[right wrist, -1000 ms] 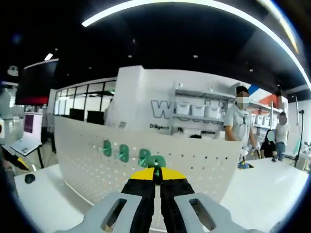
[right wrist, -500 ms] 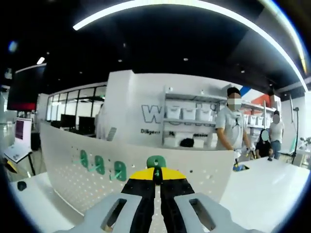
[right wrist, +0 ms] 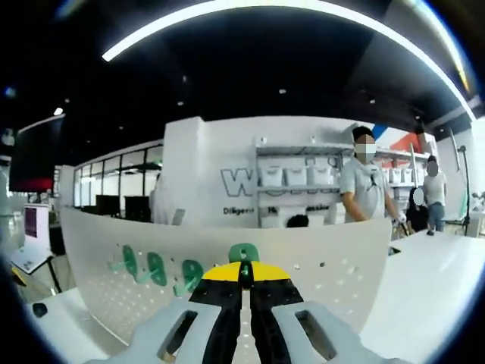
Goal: Insert the hook assembly into the mounting plate slot until the hook locks in place.
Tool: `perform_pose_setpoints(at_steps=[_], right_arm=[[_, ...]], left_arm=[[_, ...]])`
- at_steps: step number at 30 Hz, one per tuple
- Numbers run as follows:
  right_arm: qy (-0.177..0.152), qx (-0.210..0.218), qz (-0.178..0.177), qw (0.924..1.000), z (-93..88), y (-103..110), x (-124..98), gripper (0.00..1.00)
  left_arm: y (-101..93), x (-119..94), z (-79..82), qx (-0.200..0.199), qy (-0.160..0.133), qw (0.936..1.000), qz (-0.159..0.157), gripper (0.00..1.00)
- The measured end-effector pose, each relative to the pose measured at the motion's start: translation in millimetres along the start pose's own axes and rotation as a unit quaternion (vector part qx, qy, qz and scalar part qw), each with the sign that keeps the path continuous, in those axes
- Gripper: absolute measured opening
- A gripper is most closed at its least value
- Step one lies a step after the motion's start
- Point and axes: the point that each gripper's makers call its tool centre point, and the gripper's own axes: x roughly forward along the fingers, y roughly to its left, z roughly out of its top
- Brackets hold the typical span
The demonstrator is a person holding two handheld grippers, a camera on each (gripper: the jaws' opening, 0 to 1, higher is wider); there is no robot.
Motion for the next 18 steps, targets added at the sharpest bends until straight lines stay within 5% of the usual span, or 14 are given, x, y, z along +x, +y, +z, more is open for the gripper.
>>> perform_pose_setpoints(at_steps=[18], right_arm=[[-0.013, 0.019, 0.005, 0.9997, -7.5, 2.7, 8.8, 0.0]], left_arm=[[3.6, 5.7, 0.8, -0.005, 0.0, 1.0, 0.002, 1.0]])
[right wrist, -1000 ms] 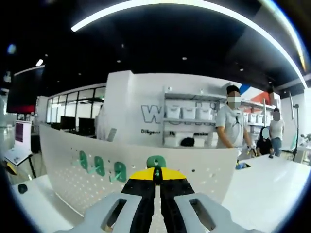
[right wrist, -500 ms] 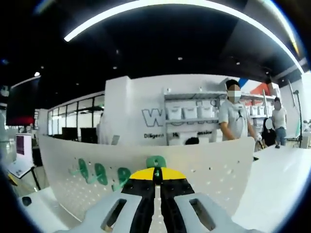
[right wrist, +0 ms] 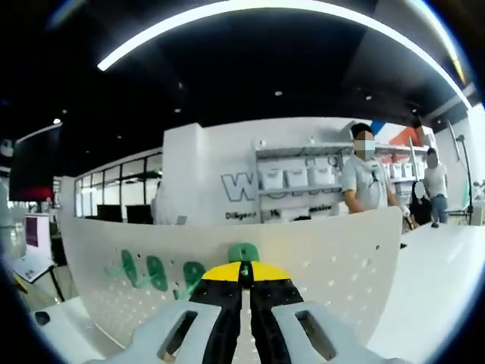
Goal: Insert the hook assembly into the mounting plate slot until the hook locks in place.
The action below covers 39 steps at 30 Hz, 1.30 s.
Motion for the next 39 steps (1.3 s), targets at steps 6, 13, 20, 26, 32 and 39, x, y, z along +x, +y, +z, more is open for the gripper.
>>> perform_pose_setpoints(at_steps=[6, 13, 20, 26, 32, 39], right_arm=[[0.002, 0.005, -0.004, 1.0, -5.2, -1.9, 0.3, 0.0], [-0.003, 0.01, -0.008, 0.9999, -7.2, -4.9, 1.8, 0.0], [0.003, 0.017, -0.009, 0.9998, -15.6, -7.7, 2.4, 0.0], [0.004, 0.013, -0.009, 0.9999, -15.7, -7.5, 3.3, 0.0], [0.004, 0.016, -0.004, 0.9999, -15.5, -7.0, 2.7, 0.0], [-0.012, 0.016, -0.003, 0.9998, -17.6, -7.8, 3.9, 0.01]], left_arm=[[-7.6, 3.4, -2.1, -0.002, 0.002, 0.9999, -0.011, 1.0], [-4.2, 2.6, -0.5, -0.002, 0.001, 1.0, -0.008, 1.0], [-2.2, 1.6, 0.1, -0.002, 0.0, 1.0, -0.005, 1.0], [-2.0, 0.6, -0.8, -0.002, 0.0, 1.0, -0.003, 1.0], [0.5, -1.4, 2.4, -0.004, -0.007, 1.0, 0.001, 1.0], [2.3, -1.7, 3.0, -0.004, -0.007, 1.0, 0.002, 0.99]])
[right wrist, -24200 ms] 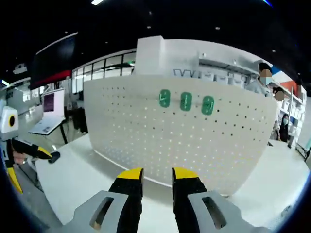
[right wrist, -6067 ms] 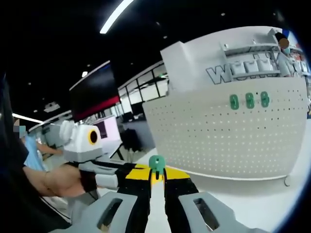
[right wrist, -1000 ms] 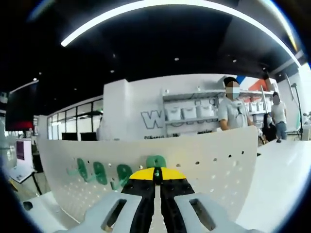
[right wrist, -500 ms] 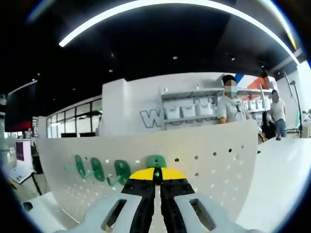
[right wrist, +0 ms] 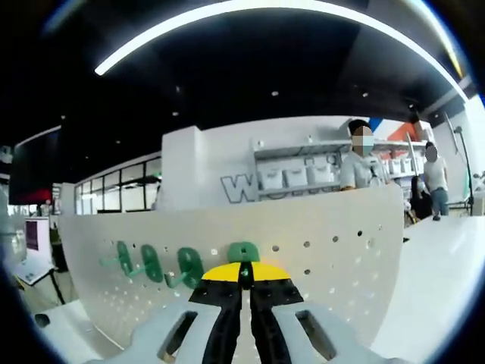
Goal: Insert the hook assembly into the mounting plate slot until the hook locks in place.
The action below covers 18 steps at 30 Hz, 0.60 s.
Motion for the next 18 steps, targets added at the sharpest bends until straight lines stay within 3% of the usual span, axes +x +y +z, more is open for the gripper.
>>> perform_pose_setpoints(at_steps=[18], right_arm=[[0.024, -0.054, -0.012, 0.9982, 0.5, 1.7, 3.9, 0.03]], left_arm=[[1.0, -0.6, -1.9, -0.007, 0.0, 1.0, -0.001, 0.98]])
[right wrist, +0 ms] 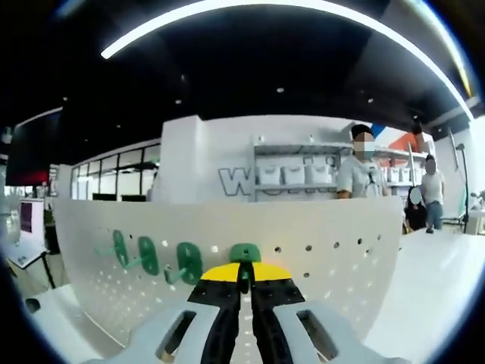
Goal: Insert the hook assembly into the mounting plate slot until the hook locks in place.
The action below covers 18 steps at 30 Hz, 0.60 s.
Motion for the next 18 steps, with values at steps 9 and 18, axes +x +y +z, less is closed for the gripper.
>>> perform_pose_setpoints(at_steps=[9, 18], right_arm=[[0.021, -0.009, -0.006, 0.9997, 1.7, -2.9, -5.4, 0.07], [0.028, 0.014, 0.002, 0.9995, 8.0, -1.2, -23.5, 0.11]], left_arm=[[-2.1, -2.7, 0.1, -0.001, -0.002, 1.0, -0.001, 0.99], [-5.6, -10.8, 2.7, 0.004, -0.008, 1.0, 0.003, 1.0]])
